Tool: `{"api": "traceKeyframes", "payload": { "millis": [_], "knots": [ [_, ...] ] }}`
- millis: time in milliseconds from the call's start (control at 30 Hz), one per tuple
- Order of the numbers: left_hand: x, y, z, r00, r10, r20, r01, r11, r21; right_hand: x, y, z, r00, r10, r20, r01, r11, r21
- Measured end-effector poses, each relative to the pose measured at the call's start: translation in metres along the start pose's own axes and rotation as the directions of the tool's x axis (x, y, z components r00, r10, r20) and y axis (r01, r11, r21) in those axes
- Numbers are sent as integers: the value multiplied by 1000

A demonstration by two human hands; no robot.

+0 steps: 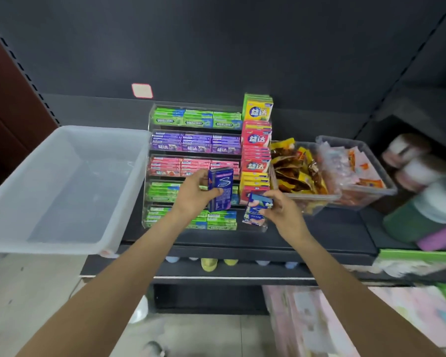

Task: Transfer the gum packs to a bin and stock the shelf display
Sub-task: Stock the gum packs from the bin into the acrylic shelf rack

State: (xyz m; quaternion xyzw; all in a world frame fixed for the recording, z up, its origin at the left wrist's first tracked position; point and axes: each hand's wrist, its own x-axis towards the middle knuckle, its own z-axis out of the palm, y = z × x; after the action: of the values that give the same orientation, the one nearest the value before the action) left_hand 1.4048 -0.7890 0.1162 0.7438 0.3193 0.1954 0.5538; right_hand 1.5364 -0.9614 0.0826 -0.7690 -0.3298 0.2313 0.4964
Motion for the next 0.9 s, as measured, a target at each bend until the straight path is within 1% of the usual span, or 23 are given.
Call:
{"api": "traceKeyframes", "payload": {
  "millis": [233,300,400,467,533,733,900],
  "knots": [
    [-3,-8,1,999,-49,17,49,999,-18,4,7,2,994,-100,-32,89,967,-238],
    [-3,-10,2,998,-55,17,56,998,-15,6,9,2,997,-81,-6,76,955,-286],
    [-4,-9,3,998,-61,22,62,998,-14,7,14,2,998,-3,67,32,897,-440],
    [-5,-8,3,998,-64,29,65,997,-29,6,16,2,998,15,66,20,866,-499],
    [-5,-7,2,997,-68,35,70,996,-48,5,18,3,999,-9,46,33,834,-551],
    [-8,0,5,993,-96,68,105,984,-146,3,15,-1,999,-21,25,32,773,-634],
    [-9,6,8,990,-101,102,116,981,-153,2,3,-5,999,-19,33,35,800,-599]
  ]
}}
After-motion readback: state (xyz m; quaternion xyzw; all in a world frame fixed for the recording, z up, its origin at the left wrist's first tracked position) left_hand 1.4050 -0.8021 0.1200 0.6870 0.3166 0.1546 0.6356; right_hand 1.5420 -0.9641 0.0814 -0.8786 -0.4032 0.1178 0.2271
